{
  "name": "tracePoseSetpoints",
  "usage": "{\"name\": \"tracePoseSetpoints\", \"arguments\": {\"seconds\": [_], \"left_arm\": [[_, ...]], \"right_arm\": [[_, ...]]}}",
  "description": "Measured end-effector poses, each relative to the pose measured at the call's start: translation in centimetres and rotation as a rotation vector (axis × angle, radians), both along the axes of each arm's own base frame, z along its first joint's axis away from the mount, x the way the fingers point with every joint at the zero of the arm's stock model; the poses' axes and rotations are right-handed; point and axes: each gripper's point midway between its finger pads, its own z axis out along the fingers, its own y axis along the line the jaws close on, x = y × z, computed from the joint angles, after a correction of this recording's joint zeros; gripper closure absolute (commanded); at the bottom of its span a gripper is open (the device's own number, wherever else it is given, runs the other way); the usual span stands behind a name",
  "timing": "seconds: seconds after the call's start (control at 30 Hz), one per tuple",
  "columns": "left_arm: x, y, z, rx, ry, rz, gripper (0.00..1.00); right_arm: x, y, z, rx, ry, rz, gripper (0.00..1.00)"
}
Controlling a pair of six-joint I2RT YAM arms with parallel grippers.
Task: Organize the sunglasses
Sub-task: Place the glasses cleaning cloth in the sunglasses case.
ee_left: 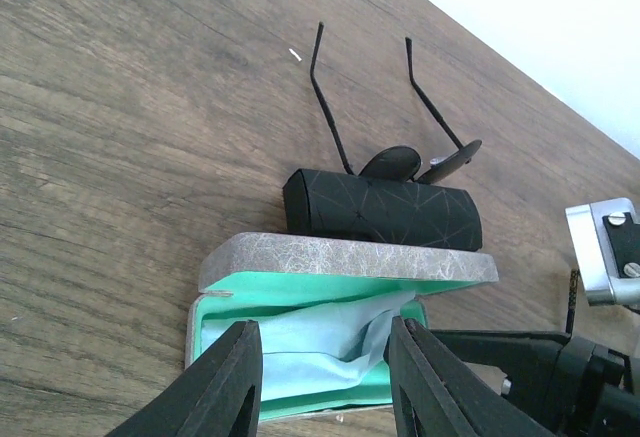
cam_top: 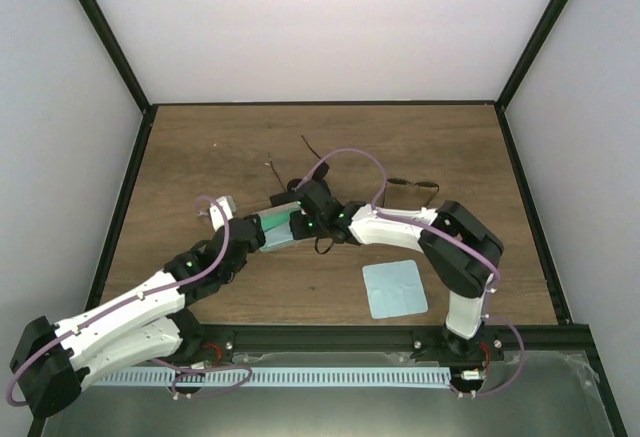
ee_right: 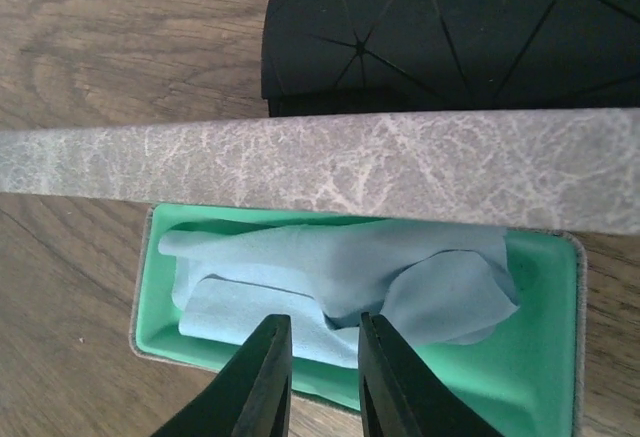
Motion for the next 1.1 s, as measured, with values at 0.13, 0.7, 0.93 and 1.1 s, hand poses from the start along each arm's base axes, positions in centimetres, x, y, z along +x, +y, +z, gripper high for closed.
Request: {"name": "tracePoseSetpoints", "arguments": {"seconds": [0.13, 0.7, 0.93, 1.1], "left_arm": [[0.0, 0.0, 0.0, 0.000, 0.000, 0.001, 0.63], [-0.1, 0.3, 0.5, -0.008, -0.012, 0.005, 0.63], [-0.1, 0.2, 0.5, -0.009, -0.013, 0.004, 0.63], [-0.1, 0.3, 0.7, -0.013, -0.017, 0.005, 0.63]], "right_arm": [[0.4, 0.2, -0.5, -0.013, -0.001, -0.005, 0.77], [1.5, -1.4, -3.5, -0.145, -0.012, -0.066, 0.66], [1.8, -1.3, -4.1, -0.172, -0.006, -0.071, 0.70], [2.0, -1.0, -4.4, -0.180, -0.004, -0.062, 0.87]]}}
